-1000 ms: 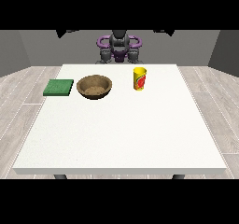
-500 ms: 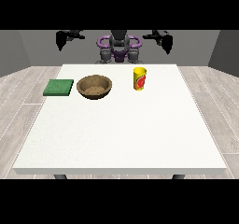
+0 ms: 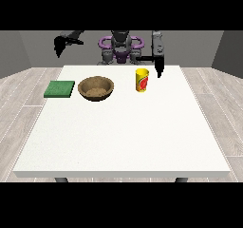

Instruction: Pick the cup and pour the ball into the bowl, then pick the bowl and place it on the pad

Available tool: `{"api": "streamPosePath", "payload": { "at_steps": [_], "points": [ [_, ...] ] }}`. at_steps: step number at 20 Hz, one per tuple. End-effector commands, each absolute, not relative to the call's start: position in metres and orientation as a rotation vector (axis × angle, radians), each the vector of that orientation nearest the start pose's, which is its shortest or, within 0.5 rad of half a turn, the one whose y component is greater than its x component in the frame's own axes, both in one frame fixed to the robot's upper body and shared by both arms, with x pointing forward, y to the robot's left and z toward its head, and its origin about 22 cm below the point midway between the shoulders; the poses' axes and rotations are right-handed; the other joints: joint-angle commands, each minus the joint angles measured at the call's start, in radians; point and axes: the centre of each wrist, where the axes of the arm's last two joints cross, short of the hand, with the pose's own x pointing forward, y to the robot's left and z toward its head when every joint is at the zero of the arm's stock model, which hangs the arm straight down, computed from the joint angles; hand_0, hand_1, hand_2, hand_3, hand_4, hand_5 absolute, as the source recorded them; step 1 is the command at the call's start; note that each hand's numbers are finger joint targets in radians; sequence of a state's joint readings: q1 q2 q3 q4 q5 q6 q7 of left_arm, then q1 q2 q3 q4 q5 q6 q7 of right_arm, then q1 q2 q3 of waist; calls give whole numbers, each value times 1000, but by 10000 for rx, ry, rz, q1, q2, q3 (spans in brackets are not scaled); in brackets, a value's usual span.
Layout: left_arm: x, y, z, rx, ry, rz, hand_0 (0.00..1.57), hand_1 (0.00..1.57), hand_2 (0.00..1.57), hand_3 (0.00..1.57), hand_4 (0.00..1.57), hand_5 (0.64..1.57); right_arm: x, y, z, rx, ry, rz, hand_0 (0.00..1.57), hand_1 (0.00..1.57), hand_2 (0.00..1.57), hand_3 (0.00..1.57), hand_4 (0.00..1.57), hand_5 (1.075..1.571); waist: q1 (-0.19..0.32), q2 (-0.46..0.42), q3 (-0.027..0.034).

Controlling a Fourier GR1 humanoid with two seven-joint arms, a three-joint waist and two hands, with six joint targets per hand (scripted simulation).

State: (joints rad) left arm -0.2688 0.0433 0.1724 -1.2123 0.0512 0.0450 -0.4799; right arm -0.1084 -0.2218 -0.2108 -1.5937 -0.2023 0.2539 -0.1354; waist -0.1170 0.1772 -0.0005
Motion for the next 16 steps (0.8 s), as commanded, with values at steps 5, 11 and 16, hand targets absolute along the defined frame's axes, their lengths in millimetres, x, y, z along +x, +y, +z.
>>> {"api": "streamPosePath", "payload": {
  "at_steps": [5,11,16],
  "points": [
    [327,240,-51,1471,-19950,1337,0,0,0,0,0,1518,269,-327,60,1026,-19404,1528,0,0,0,0,0,1570,-519,941,-1],
    [330,232,-70,1608,-19868,1037,0,0,0,0,0,1520,278,-336,50,896,-19275,1099,0,0,0,0,0,1571,-276,984,1],
    [337,242,-77,1795,-19775,1176,0,0,0,0,0,1523,281,-321,55,1005,-19233,1239,0,0,0,0,0,1571,-362,1094,-3]
  ]
}}
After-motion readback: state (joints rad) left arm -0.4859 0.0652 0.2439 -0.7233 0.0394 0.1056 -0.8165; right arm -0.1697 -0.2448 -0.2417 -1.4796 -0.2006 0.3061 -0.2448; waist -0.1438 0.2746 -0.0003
